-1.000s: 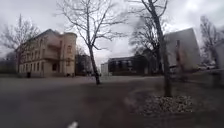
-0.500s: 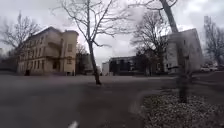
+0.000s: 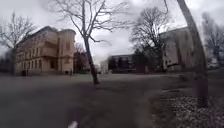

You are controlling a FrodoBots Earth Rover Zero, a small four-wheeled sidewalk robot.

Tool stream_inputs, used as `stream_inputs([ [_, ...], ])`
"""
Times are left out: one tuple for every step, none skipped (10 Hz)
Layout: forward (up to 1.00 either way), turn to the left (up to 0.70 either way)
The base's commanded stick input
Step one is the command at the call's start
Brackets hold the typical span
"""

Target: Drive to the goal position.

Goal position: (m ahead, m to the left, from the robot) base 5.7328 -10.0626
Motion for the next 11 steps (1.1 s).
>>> stream_inputs([
  [1.00, -0.40],
  [1.00, -0.36],
  [1.00, -0.13],
  [1.00, 0.00],
  [1.00, 0.00],
  [1.00, 0.00],
  [1.00, 0.00],
  [1.00, 0.00],
  [1.00, 0.00],
  [1.00, 0.00],
  [1.00, 0.00],
])
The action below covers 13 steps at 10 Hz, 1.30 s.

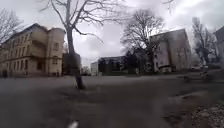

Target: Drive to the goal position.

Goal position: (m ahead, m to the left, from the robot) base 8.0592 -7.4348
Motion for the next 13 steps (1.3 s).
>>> stream_inputs([
  [1.00, 0.00],
  [1.00, 0.00],
  [1.00, 0.00],
  [1.00, 0.00],
  [1.00, -0.03],
  [1.00, -0.24],
  [1.00, -0.40],
  [1.00, -0.40],
  [1.00, -0.27],
  [1.00, 0.00],
  [1.00, 0.00],
  [1.00, 0.00],
  [1.00, 0.00],
])
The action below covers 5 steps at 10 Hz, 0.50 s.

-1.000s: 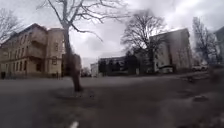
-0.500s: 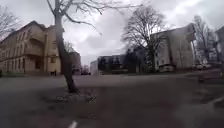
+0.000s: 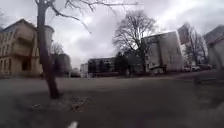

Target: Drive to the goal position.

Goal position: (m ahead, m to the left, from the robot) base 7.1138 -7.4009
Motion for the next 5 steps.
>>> stream_inputs([
  [1.00, 0.00],
  [1.00, 0.00],
  [1.00, 0.00],
  [1.00, 0.00],
  [1.00, 0.00],
])
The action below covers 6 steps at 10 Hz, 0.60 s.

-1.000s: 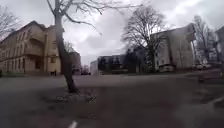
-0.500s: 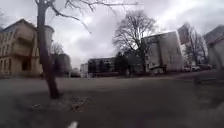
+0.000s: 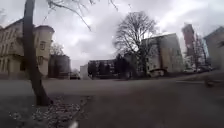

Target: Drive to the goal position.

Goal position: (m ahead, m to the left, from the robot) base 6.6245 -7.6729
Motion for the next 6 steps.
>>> stream_inputs([
  [1.00, 0.00],
  [1.00, 0.00],
  [1.00, 0.00],
  [1.00, -0.04],
  [1.00, -0.40],
  [1.00, -0.40],
])
